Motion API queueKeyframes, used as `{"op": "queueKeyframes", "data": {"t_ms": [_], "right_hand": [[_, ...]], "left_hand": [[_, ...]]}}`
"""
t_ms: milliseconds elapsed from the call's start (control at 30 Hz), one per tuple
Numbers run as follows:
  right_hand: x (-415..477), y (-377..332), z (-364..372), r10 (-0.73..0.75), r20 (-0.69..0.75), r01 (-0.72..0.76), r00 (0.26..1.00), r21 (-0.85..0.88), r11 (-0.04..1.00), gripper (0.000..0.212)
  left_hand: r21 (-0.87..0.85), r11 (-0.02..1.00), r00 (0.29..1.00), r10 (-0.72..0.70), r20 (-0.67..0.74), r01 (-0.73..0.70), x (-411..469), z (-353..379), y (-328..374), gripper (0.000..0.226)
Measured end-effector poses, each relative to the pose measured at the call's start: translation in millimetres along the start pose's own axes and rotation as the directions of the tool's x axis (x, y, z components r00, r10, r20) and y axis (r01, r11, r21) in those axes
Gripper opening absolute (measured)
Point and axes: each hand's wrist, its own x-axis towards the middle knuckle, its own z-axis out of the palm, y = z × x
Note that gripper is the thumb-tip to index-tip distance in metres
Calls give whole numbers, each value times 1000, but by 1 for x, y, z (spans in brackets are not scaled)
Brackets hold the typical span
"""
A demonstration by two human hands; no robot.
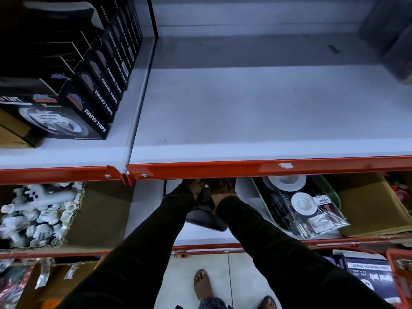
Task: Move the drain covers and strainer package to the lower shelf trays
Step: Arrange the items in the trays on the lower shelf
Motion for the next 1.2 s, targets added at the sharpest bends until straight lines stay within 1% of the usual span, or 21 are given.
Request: {"op": "queueKeyframes", "data": {"t_ms": [33, 100, 167, 233, 267, 333, 400, 433, 467, 533, 567, 600, 633, 700, 767, 833, 933, 1033, 1067, 1100, 1200], "right_hand": [[-1, 4, 1, -49, -41, 45, 998, -83, 996, 94], [-12, 11, -2, -84, -88, 68, 993, -181, 981, 108], [-21, 21, -8, -46, -127, 32, 991, -113, 993, 98], [-29, 32, -15, 8, -173, -16, 985, -43, 999, 78], [-36, 41, -22, 33, -203, -39, 979, -26, 999, 69], [-47, 60, -31, 72, -270, -80, 960, -19, 997, 57], [-62, 86, -40, 136, -342, -131, 930, 37, 991, 52], [-69, 102, -45, 177, -384, -159, 906, 79, 984, 52], [-74, 119, -50, 234, -406, -193, 884, 139, 971, 51], [-83, 157, -58, 372, -378, -281, 848, 273, 920, 51], [-86, 176, -61, 433, -333, -320, 838, 344, 883, 52], [-89, 197, -63, 486, -281, -350, 828, 418, 838, 53], [-90, 214, -64, 525, -221, -369, 822, 496, 786, 52], [-85, 242, -63, 550, -69, -414, 832, 583, 699, 51], [-76, 258, -56, 525, 83, -468, 847, 587, 661, 51], [-67, 261, -50, 496, 163, -479, 853, 622, 619, 50], [-53, 263, -50, 442, 111, -379, 890, 718, 584, 48], [-38, 260, -57, 469, -18, -237, 883, 844, 480, 41], [-33, 261, -57, 469, -26, -229, 883, 848, 479, 39], [-31, 261, -55, 449, -20, -236, 893, 829, 507, 39], [-29, 261, -43, 393, 69, -313, 917, 733, 604, 56]], "left_hand": [[-114, 992, 998, -60, 26, 62, -3, 0, 2, 51], [-69, 995, 996, -65, 58, 69, -13, -4, 3, 69], [96, 995, 999, -42, 17, 41, -26, -11, 9, 81], [145, 989, 998, -29, -49, 36, -39, -16, 19, 85], [96, 992, 994, -70, -83, 78, -47, -19, 30, 84], [-20, 985, 965, -171, -200, 171, -59, -21, 55, 63], [-259, 938, 907, -302, -294, 228, -65, -17, 91, 38], [-449, 869, 882, -364, -299, 206, -66, -13, 113, 30], [-645, 748, 867, -416, -274, 156, -63, -7, 133, 27], [-905, 418, 901, -419, -114, 80, -59, 6, 175, 30], [-954, 285, 925, -378, -20, 96, -57, 13, 196, 34], [-969, 208, 943, -326, 64, 137, -56, 21, 219, 38], [-965, 192, 948, -296, 117, 178, -55, 27, 239, 41], [-958, 185, 935, -320, 150, 217, -50, 39, 269, 47], [-952, 154, 897, -402, 184, 264, -40, 52, 285, 53], [-930, 173, 857, -470, 212, 325, -25, 63, 288, 63], [-916, 233, 822, -548, 154, 328, -1, 75, 283, 83], [-925, 317, 838, -545, 3, 209, 11, 78, 276, 81], [-915, 343, 837, -547, -10, 213, 8, 74, 276, 81], [-901, 373, 833, -553, -24, 221, 7, 74, 275, 83], [-805, 461, 822, -566, 58, 374, 6, 80, 274, 85]]}}
